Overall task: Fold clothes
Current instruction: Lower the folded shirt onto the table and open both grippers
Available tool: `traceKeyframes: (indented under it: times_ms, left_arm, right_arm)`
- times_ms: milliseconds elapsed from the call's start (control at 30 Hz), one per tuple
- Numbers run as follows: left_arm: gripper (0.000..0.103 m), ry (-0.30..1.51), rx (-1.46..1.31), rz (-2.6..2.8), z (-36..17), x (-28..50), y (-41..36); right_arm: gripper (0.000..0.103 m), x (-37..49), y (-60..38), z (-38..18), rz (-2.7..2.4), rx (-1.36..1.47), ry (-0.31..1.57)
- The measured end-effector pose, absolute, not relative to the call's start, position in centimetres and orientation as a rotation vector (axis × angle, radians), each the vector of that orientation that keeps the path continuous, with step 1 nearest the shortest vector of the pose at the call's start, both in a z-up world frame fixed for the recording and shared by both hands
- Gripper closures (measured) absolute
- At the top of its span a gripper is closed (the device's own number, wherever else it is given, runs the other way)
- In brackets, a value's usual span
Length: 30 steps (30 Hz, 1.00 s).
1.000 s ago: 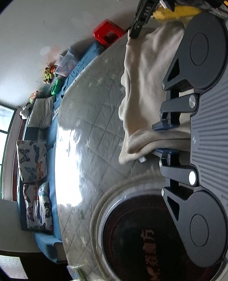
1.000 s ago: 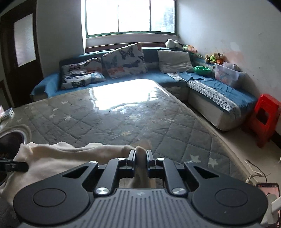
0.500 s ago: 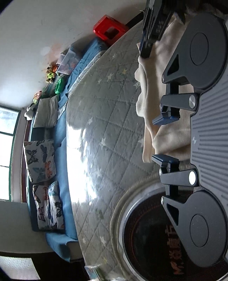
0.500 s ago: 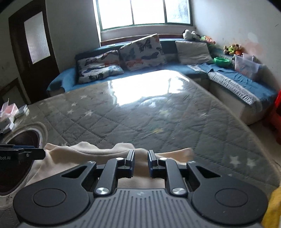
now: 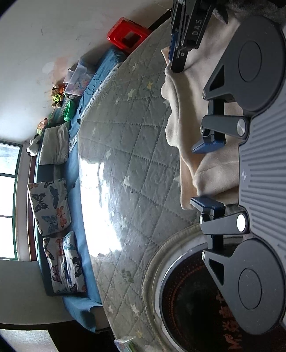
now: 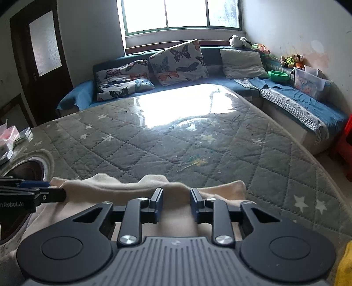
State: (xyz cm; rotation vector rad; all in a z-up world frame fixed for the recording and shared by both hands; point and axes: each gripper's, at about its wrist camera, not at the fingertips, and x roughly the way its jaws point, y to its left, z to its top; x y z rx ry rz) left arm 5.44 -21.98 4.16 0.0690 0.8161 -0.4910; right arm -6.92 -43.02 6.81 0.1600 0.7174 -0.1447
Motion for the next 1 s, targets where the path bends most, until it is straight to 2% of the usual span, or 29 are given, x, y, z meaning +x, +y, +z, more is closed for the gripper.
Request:
traceKeyframes:
  times_ms: [133, 500, 1000]
  left_arm:
    - [0.055, 0.809, 0.051, -0.520, 4.5, 3.7, -21.2]
    - [0.053, 0.740, 0.137, -0.594, 4.1, -2.9, -21.1]
    - [0.047, 0.758, 0.148, -0.562, 2.6, -4.4, -20.4]
  right_arm:
    - [0.073, -9.1, -42.0, 7.5, -0.118, 0.157, 0.716]
    - [0.072, -15.4, -39.0, 7.3, -0.104, 0.121, 0.709]
    - [0.069, -17.6, -36.7, 6.6, -0.110, 0.069, 0.669]
